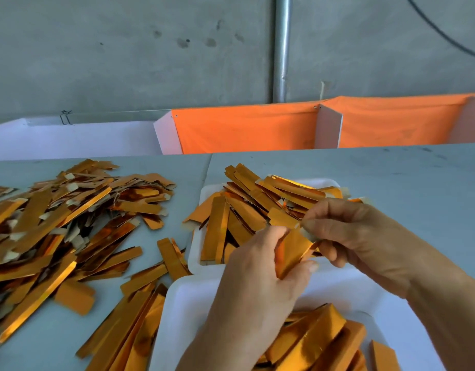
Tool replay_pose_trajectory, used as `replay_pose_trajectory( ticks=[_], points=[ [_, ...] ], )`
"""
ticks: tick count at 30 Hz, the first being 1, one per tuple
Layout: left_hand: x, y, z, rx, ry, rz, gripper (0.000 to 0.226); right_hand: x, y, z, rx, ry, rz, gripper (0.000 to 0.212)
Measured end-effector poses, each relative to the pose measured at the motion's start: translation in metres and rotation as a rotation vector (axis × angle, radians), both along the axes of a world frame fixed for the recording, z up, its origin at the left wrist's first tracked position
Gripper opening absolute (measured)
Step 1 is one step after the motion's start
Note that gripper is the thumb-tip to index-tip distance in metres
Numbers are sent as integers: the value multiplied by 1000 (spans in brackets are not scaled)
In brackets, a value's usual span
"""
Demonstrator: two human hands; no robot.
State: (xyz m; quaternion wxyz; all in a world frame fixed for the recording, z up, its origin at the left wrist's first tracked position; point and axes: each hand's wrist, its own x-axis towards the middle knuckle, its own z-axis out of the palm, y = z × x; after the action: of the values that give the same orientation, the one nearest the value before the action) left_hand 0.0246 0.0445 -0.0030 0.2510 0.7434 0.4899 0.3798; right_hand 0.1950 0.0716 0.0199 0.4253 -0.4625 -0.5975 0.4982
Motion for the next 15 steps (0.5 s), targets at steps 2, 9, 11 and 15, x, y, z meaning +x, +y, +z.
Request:
replay_pose_trajectory(
  ticks=[2, 9, 11, 15],
  points=[
    [0, 2, -1, 58, 21, 51, 35, 3, 0, 1, -36, 59, -22, 14],
    [-5, 9, -8, 13, -109, 90, 45, 3, 1, 2, -134, 159, 67, 8],
    [-6, 9, -10, -20, -138, 72, 46, 4, -1, 3, -81, 126, 82, 7],
    [-8, 11, -11, -36, -180, 59, 48, 8, -1, 4, 28, 48, 124, 6]
  ],
)
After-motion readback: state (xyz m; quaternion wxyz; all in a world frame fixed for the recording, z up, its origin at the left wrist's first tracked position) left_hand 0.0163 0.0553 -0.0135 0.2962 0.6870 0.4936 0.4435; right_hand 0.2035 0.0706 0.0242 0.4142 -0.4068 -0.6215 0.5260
